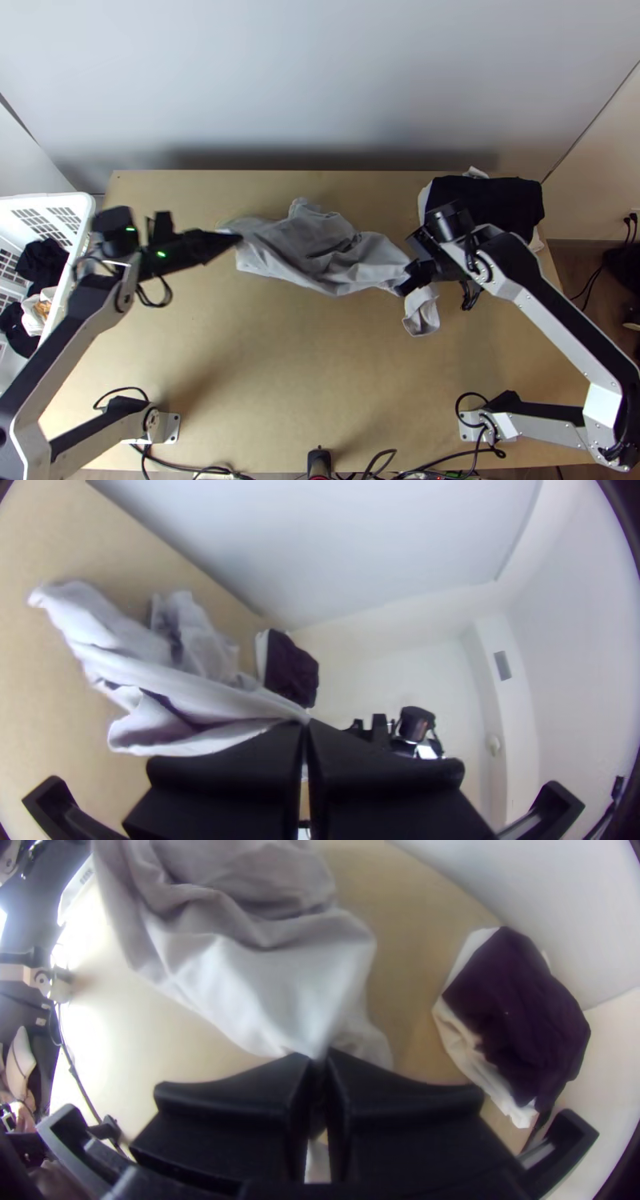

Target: Fold the t-shirt

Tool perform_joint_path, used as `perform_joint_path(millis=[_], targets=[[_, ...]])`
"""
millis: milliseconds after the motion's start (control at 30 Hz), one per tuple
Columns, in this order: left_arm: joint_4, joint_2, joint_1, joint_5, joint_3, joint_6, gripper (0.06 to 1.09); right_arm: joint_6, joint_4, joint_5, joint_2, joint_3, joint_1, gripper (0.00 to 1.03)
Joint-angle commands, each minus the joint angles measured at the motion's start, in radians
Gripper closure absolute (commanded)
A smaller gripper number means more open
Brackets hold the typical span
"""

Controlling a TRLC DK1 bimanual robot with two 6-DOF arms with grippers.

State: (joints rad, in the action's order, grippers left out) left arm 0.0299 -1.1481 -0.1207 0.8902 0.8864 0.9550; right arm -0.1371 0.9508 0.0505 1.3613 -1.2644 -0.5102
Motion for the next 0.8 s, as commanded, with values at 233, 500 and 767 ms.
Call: perform_joint_path(millis=[233, 500, 767], targets=[[-0.099, 0.071, 0.216, 0.115, 0.109, 0.229, 1.05, 0.051, -0.003, 0.002, -0.054, -0.236, 0.242, 1.00], [-0.096, 0.077, 0.273, 0.110, 0.123, 0.291, 1.05, 0.053, -0.003, 0.008, -0.140, -0.242, 0.277, 1.00], [-0.116, 0.042, 0.190, 0.033, -0.063, 0.174, 0.97, 0.056, -0.003, 0.009, -0.185, -0.179, 0.249, 1.00]])
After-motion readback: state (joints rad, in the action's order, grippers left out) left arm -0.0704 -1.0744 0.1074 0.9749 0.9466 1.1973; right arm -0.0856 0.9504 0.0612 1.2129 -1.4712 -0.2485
